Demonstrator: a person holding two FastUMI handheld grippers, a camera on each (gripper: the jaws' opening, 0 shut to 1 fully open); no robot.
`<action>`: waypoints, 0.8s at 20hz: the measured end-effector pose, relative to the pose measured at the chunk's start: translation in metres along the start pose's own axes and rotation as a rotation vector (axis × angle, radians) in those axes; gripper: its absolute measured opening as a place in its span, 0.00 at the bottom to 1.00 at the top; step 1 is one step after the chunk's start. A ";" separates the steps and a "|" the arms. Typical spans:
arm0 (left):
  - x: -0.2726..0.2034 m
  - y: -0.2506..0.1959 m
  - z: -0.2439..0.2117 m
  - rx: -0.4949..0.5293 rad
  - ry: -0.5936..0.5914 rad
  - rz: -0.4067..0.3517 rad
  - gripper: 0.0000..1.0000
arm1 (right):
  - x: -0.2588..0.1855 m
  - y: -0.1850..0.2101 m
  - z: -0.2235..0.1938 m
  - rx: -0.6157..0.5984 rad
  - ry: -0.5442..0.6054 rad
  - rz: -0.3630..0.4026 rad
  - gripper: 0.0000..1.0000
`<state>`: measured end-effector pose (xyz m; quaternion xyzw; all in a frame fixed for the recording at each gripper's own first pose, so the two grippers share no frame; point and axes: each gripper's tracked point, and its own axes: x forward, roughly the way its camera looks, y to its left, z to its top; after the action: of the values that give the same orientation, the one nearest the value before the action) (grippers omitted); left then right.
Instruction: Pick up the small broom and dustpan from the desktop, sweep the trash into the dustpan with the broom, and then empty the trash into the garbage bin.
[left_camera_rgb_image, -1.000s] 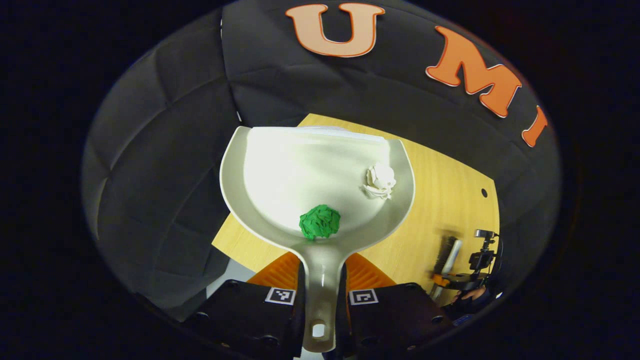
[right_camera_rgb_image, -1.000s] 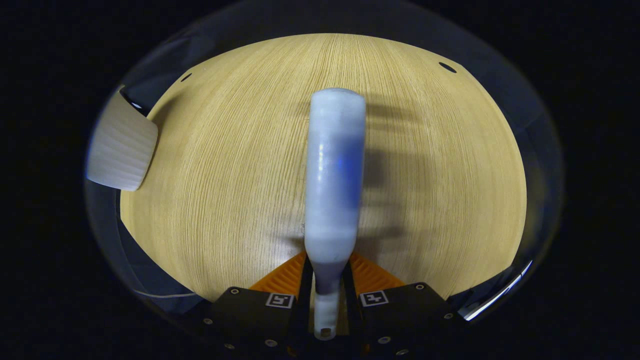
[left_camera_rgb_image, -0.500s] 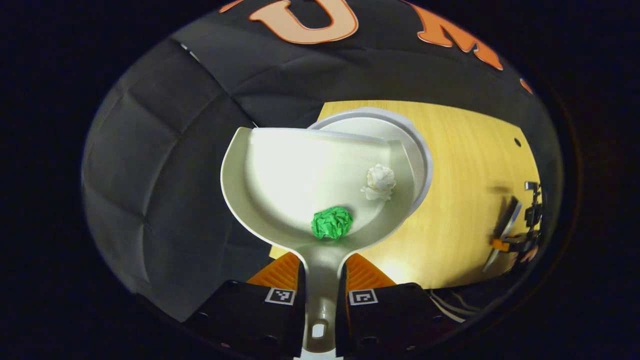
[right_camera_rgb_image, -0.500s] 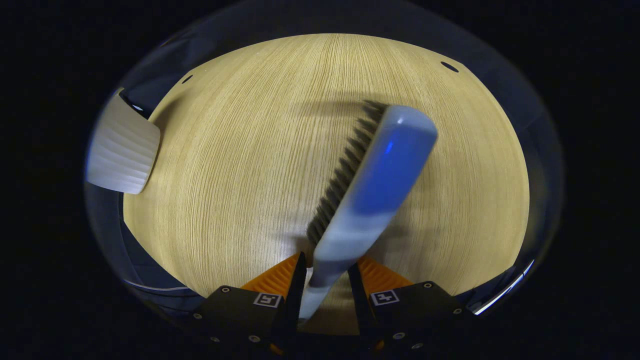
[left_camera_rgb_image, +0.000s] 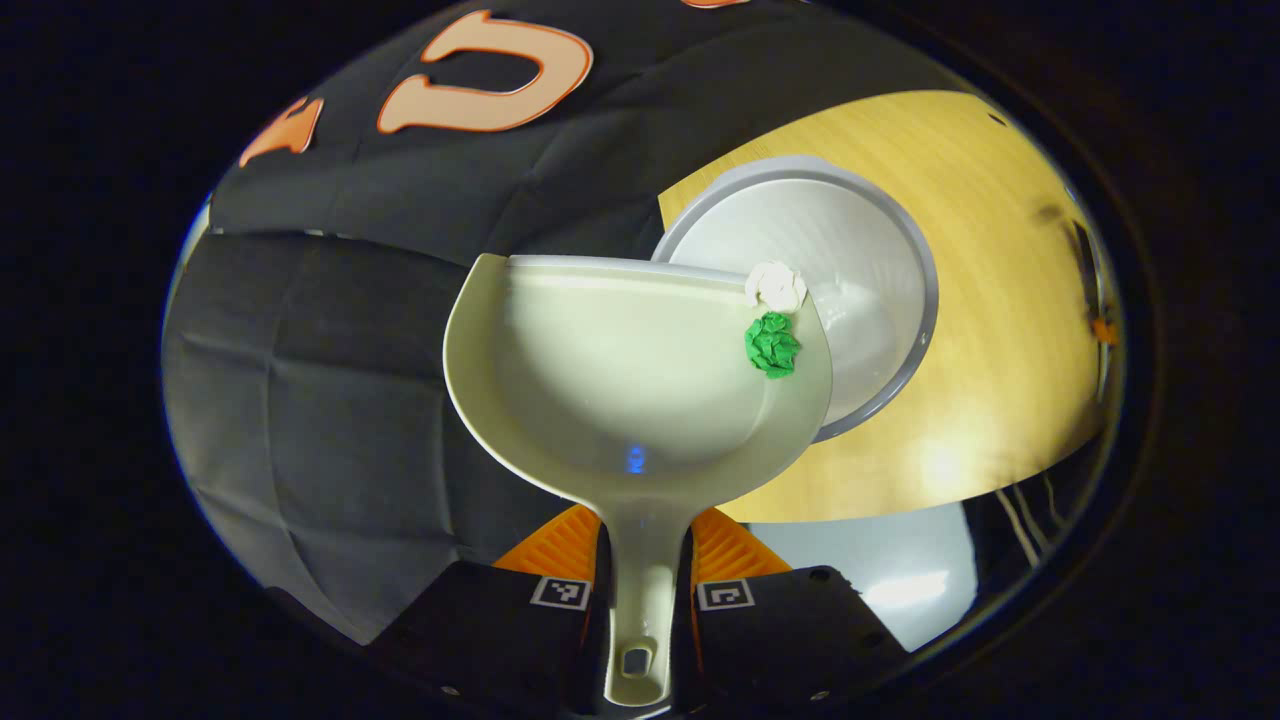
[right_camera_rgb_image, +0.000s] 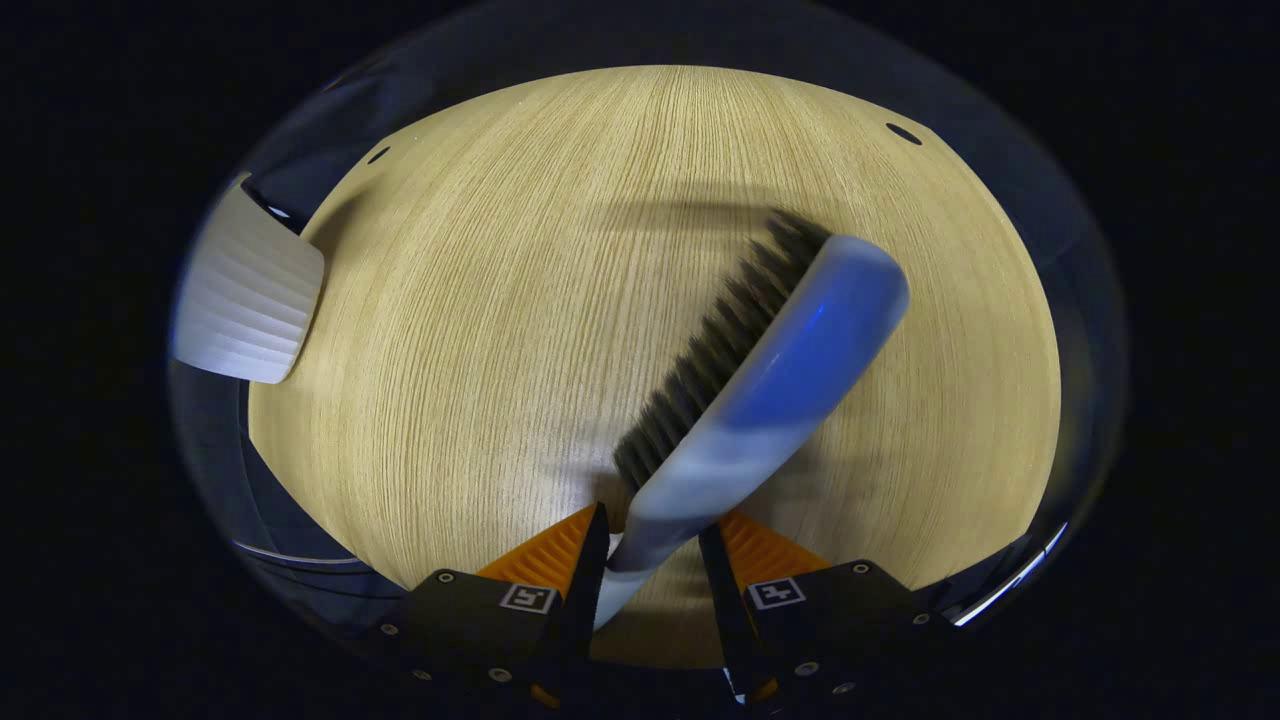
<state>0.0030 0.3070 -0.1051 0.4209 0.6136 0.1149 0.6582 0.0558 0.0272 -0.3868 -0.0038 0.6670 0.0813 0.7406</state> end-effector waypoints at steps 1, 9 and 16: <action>-0.002 0.005 0.000 0.068 -0.007 0.047 0.24 | 0.000 -0.001 0.000 -0.001 0.000 -0.004 0.48; -0.008 0.007 0.003 0.214 -0.032 0.178 0.24 | -0.001 -0.009 -0.002 0.008 -0.005 -0.019 0.59; 0.009 -0.057 0.039 -0.450 -0.161 -0.188 0.24 | -0.006 -0.010 -0.003 0.013 -0.013 -0.010 0.59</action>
<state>0.0198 0.2615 -0.1551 0.2128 0.5546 0.1529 0.7898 0.0538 0.0161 -0.3827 -0.0019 0.6624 0.0731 0.7455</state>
